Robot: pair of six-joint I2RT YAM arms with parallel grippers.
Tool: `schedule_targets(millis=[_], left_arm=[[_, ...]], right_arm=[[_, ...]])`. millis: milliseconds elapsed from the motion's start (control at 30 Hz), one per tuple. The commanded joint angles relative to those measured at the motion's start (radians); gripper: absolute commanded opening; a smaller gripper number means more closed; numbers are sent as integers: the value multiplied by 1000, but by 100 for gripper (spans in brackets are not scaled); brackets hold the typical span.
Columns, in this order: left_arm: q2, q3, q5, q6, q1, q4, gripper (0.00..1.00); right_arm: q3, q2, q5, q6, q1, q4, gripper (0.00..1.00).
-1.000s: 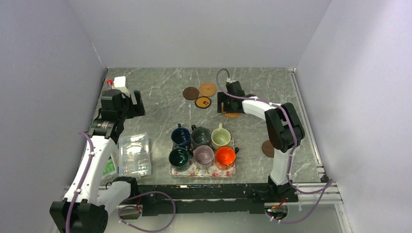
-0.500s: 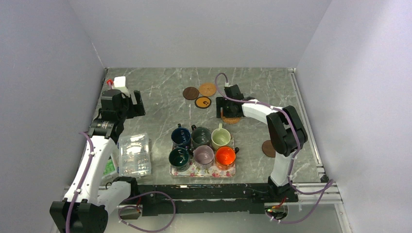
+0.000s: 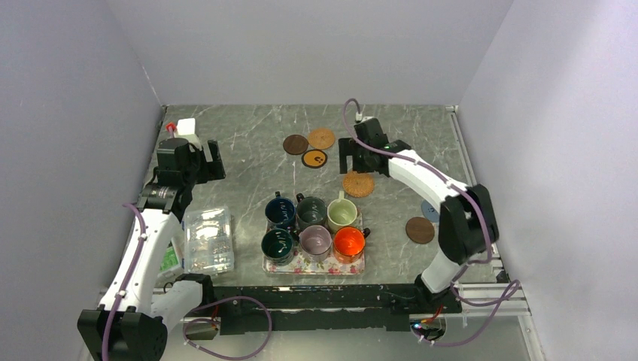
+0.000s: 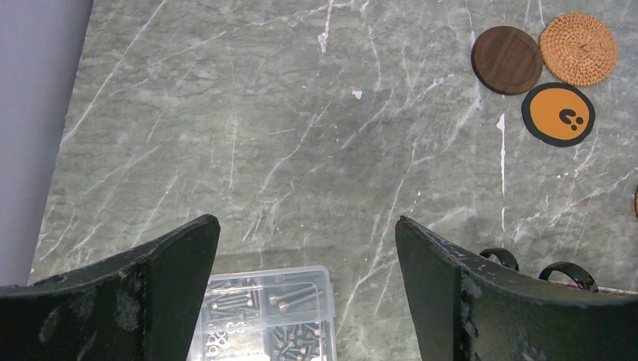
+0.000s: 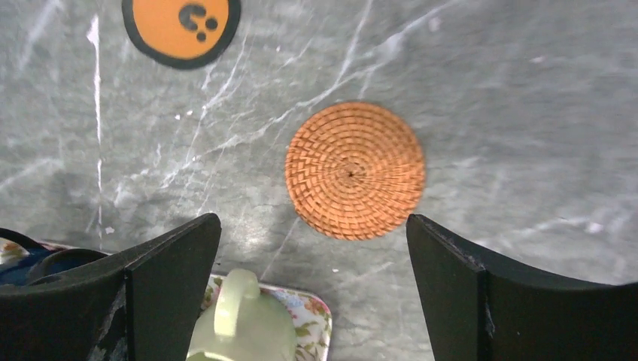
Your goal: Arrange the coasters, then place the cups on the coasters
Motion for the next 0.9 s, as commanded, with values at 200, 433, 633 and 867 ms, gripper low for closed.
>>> schedule_targets(millis=[200,433,633,867], left_arm=[[-35,8,8,-20,5,11,94],[-69,4,7,-16,5,17,94],[-81,3,19,-14,5,19,94],[-90,1,22,-15,4,20,94]], right_arm=[[-194,-322,186,75,-175,-143,100],[-349,-475,180,184,-368,-209,100],[-447,-496,114,276,-420,-244,100],[-499,-442,1,320,-429,-207,100]])
